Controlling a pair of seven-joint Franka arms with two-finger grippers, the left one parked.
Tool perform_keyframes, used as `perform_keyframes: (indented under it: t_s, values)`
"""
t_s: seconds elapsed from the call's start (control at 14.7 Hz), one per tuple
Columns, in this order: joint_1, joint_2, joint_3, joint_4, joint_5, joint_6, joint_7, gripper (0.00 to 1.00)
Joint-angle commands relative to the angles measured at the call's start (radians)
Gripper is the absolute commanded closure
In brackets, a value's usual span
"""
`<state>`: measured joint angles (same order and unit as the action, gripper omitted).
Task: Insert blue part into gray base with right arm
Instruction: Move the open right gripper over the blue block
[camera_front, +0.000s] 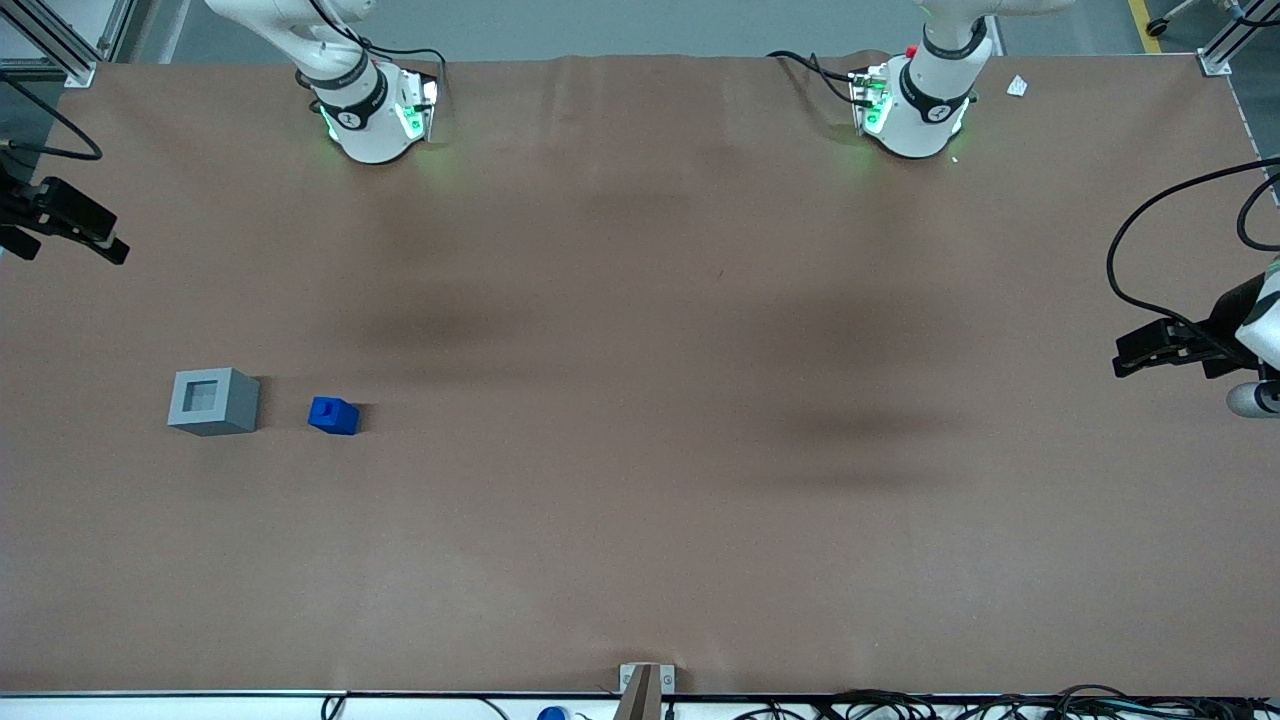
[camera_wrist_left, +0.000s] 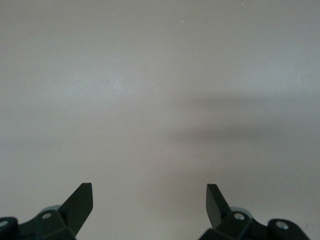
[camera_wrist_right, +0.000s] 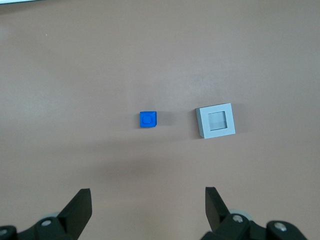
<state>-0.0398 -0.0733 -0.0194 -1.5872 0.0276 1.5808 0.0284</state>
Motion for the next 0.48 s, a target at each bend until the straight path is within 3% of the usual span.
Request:
perform_keyframes:
  t_s: [0.0,0.41]
  values:
    - [-0.011,0.004,0.009,0.016,0.005,-0.018,0.015,0.0]
    - [-0.009,0.006,0.012,0.015,0.003,-0.03,0.013,0.0]
